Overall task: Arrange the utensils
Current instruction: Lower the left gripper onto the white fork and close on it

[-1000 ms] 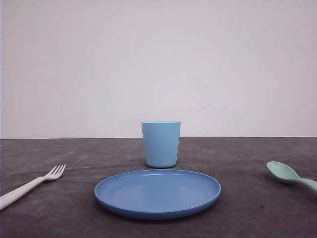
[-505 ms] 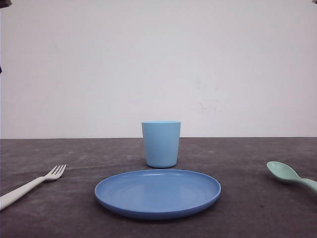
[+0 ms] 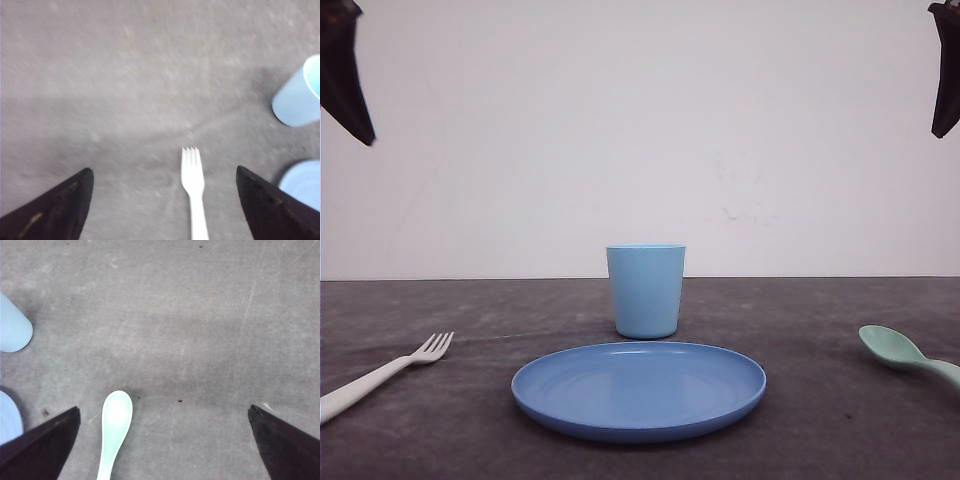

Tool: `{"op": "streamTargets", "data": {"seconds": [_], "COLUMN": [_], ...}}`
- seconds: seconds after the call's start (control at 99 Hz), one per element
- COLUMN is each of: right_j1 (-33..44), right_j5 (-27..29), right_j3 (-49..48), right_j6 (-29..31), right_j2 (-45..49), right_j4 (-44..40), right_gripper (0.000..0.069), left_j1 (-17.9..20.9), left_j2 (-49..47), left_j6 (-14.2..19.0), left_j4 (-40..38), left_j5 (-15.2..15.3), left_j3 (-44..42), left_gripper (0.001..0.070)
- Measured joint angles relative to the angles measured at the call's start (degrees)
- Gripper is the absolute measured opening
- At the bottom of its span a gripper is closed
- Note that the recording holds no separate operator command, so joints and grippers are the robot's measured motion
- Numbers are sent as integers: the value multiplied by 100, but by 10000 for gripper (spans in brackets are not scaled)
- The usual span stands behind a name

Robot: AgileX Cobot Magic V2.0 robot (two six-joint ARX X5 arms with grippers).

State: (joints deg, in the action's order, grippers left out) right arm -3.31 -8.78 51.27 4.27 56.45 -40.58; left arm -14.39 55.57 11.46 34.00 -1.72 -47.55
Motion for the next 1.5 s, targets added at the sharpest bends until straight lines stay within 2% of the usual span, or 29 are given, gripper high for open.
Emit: {"op": "streamTargets", "data": {"seconds": [0.293,0.545,0.838,1.02,1.08,1.181,1.222,1.504], "right_j1": [0,0,0,0,0,0,0,0], "right_j5": [0,0,-2,0,0,0,0,0], "right_j3": [0,0,0,0,0,0,0,0], "right_j6": [0,0,0,-2,-2,-7,-7,-98], "right_j2": [0,0,0,0,0,0,0,0], "right_j4": [2,2,-39,-55,-57,-74,-85,-87], "right_gripper": [679,679,679,679,679,679,679,679], "left_j1": [-748,-957,-1202,-1316,-1329,-1342,-1344,-1344], "left_j2": [1346,2369,2907,3040,3042,3042,3049,3150], "left_j6": [260,321,385,413,422,428,431,431], "left_j4": [-61,-284,-531,-516,-511,-511,-514,-538], "left_j5": [-4,2,33,358,420,466,472,520], "left_j3": [0,0,0,0,0,0,0,-20], "left_gripper": [559,559,557,548,500,326,277,106]}}
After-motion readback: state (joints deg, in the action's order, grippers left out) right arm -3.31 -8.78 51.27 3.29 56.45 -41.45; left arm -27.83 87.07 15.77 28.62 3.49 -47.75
